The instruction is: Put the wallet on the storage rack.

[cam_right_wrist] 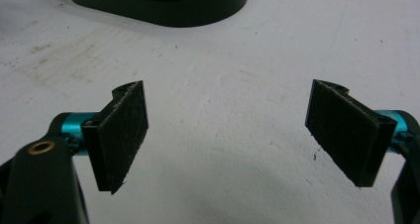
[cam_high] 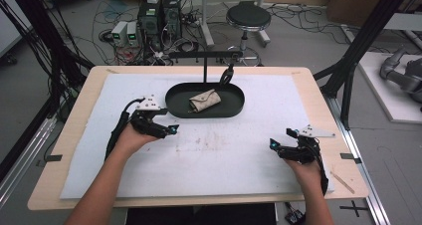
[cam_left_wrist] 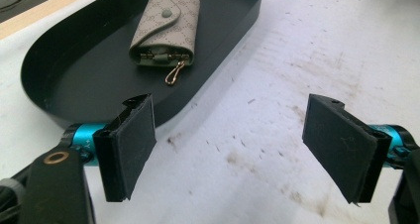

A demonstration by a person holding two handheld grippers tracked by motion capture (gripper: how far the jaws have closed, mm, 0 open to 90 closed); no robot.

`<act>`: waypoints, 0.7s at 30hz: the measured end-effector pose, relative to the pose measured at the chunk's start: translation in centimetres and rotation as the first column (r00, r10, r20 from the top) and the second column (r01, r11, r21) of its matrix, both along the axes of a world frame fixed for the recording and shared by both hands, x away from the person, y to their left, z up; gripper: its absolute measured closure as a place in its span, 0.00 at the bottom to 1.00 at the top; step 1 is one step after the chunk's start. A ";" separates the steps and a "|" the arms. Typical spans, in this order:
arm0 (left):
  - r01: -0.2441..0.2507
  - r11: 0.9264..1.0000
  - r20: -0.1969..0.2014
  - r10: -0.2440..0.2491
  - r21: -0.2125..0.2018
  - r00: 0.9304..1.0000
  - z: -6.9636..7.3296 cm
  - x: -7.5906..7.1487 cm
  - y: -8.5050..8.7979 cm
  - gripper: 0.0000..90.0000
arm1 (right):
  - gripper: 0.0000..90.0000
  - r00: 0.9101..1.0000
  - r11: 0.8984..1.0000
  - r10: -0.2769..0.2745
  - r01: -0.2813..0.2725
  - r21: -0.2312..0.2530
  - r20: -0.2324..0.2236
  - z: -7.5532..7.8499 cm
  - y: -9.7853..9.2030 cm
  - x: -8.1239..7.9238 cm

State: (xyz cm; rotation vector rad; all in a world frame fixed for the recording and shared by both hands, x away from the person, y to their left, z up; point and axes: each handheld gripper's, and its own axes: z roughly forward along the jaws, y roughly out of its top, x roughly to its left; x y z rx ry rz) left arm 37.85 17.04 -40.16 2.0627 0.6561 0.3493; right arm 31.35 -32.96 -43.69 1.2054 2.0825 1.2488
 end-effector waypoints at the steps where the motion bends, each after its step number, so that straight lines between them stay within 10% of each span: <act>1: -0.001 1.000 0.002 0.001 0.000 1.000 0.0 -0.2 0.2 0.23 | 0.19 1.000 1.000 0.000 0.000 0.004 -0.003 0.0 0.0 0.0; 12: -0.066 0.993 0.015 0.068 -0.102 0.998 -0.5 -3.2 3.6 0.23 | 0.19 1.000 1.000 0.005 -0.005 0.013 -0.011 -0.3 0.0 0.6; 21: -0.090 0.993 0.003 0.091 -0.083 0.996 -1.9 -3.8 5.1 0.22 | 0.19 1.000 1.000 0.002 -0.002 0.007 -0.006 -0.4 -0.4 0.3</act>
